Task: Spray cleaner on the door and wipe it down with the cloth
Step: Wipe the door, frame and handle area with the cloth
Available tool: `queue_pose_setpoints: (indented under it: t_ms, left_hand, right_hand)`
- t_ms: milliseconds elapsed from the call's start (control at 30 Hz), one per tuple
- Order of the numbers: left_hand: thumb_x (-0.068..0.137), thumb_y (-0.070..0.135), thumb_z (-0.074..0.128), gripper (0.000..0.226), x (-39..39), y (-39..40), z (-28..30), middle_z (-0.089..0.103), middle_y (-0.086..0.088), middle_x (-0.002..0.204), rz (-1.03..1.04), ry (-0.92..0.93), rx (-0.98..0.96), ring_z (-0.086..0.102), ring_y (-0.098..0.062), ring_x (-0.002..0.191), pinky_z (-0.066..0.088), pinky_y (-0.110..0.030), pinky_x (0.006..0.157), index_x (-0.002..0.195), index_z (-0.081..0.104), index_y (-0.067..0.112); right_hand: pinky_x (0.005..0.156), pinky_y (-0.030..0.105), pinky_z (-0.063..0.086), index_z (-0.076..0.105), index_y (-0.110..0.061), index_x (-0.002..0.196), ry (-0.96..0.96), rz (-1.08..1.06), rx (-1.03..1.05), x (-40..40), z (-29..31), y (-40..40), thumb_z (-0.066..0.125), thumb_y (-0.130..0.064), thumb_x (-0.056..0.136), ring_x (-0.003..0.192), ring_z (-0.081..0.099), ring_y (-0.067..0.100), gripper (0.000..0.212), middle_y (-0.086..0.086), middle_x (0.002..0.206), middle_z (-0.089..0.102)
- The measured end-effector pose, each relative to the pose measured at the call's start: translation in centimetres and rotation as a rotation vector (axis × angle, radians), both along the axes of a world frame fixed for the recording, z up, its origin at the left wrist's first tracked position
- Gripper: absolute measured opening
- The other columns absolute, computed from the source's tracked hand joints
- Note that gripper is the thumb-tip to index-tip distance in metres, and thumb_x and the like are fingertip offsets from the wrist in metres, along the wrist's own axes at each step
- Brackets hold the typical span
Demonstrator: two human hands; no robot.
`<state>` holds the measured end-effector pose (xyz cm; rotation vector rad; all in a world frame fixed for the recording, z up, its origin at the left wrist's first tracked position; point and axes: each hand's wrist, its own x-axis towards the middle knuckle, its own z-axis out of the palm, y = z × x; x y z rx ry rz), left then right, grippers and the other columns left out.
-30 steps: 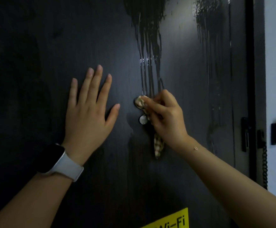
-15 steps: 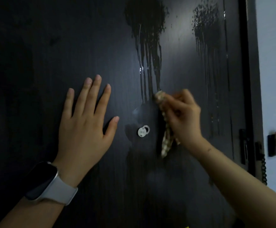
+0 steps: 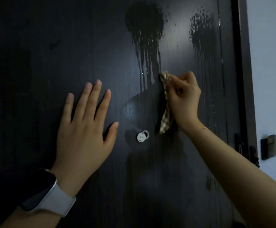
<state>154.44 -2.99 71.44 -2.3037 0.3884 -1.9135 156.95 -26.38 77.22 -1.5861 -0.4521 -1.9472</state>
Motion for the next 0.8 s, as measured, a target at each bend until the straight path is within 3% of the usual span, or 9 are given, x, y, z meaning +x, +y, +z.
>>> queue_pose_setpoints:
  t_ms: [67,233,300,400,467,567,667,733,800]
  left_hand:
    - [0.094,0.047,0.033,0.071,-0.1,-0.1,0.0,0.005,-0.01,0.162,0.007,0.009,-0.001,0.005,-0.025,0.15,0.005,-0.049,0.12,0.154,0.018,0.011]
    - [0.094,0.046,0.034,0.072,-0.3,0.1,0.1,0.006,-0.011,0.162,0.024,0.012,0.015,0.007,-0.026,0.15,0.008,-0.051,0.12,0.154,0.018,0.01]
    - [0.094,0.046,0.034,0.071,-0.2,0.2,0.1,0.007,-0.011,0.162,0.005,0.008,0.009,0.008,-0.026,0.149,0.009,-0.051,0.12,0.153,0.02,0.011]
    - [0.094,0.047,0.034,0.071,-0.1,0.2,0.1,0.006,-0.01,0.162,0.001,0.009,0.013,0.007,-0.025,0.15,0.009,-0.05,0.12,0.153,0.019,0.011]
    - [0.094,0.047,0.035,0.071,-0.1,0.1,0.1,0.006,-0.01,0.162,0.006,0.004,0.02,0.007,-0.025,0.15,0.01,-0.051,0.12,0.153,0.019,0.011]
    - [0.093,0.046,0.037,0.072,-0.1,0.1,0.0,0.009,-0.01,0.162,0.01,0.005,0.012,0.01,-0.026,0.149,0.012,-0.051,0.119,0.153,0.021,0.011]
    - [0.092,0.046,0.037,0.072,-0.2,0.0,0.2,0.011,-0.011,0.161,0.013,0.007,0.01,0.012,-0.026,0.149,0.014,-0.052,0.119,0.152,0.023,0.011]
    - [0.092,0.046,0.037,0.071,-0.2,0.0,0.3,0.011,-0.011,0.161,0.014,0.009,0.007,0.011,-0.026,0.149,0.013,-0.052,0.119,0.152,0.024,0.01]
    - [0.092,0.046,0.037,0.071,-0.1,0.0,0.3,0.011,-0.011,0.161,0.018,0.019,0.008,0.011,-0.026,0.149,0.014,-0.051,0.118,0.152,0.024,0.01]
  right_hand:
    - [0.067,0.037,0.047,0.074,-0.006,0.101,-0.014,0.019,0.028,0.1,0.6,2.2,0.062,-0.007,0.089,0.077,0.048,0.012,0.017,0.002,0.087,0.046]
    - [0.068,0.03,0.044,0.071,-0.004,0.11,-0.054,-0.023,-0.5,-0.8,-1.5,6.1,0.062,-0.005,0.089,0.081,0.053,0.023,0.023,0.008,0.087,0.051]
    - [0.067,0.029,0.042,0.073,-0.003,0.105,-0.071,-0.08,-0.419,-0.3,-0.2,3.4,0.062,-0.005,0.09,0.08,0.05,0.016,0.018,0.003,0.086,0.048]
    - [0.067,0.021,0.04,0.074,-0.004,0.098,-0.044,-0.035,-0.008,0.2,2.8,0.6,0.062,-0.01,0.091,0.073,0.042,0.002,0.015,-0.005,0.085,0.043]
    - [0.069,0.014,0.04,0.074,-0.005,0.1,-0.012,0.01,0.111,0.3,3.9,1.9,0.062,-0.009,0.091,0.074,0.042,0.003,0.016,-0.005,0.086,0.043]
    - [0.068,0.01,0.035,0.073,-0.007,0.101,-0.06,0.018,-0.124,-0.2,2.8,6.4,0.061,-0.005,0.089,0.078,0.045,0.01,0.017,-0.003,0.089,0.043]
    - [0.068,0.025,0.04,0.071,-0.004,0.109,-0.087,-0.069,-0.49,-0.7,1.4,6.2,0.061,-0.005,0.09,0.08,0.05,0.021,0.021,0.006,0.087,0.048]
    - [0.065,0.032,0.042,0.072,-0.004,0.107,-0.102,-0.153,-0.491,-0.3,1.9,3.3,0.061,-0.006,0.09,0.078,0.05,0.022,0.02,0.01,0.086,0.05]
    - [0.064,0.036,0.045,0.073,-0.006,0.104,-0.084,-0.138,-0.269,-0.1,3.1,0.7,0.061,-0.008,0.092,0.078,0.05,0.021,0.017,0.007,0.087,0.049]
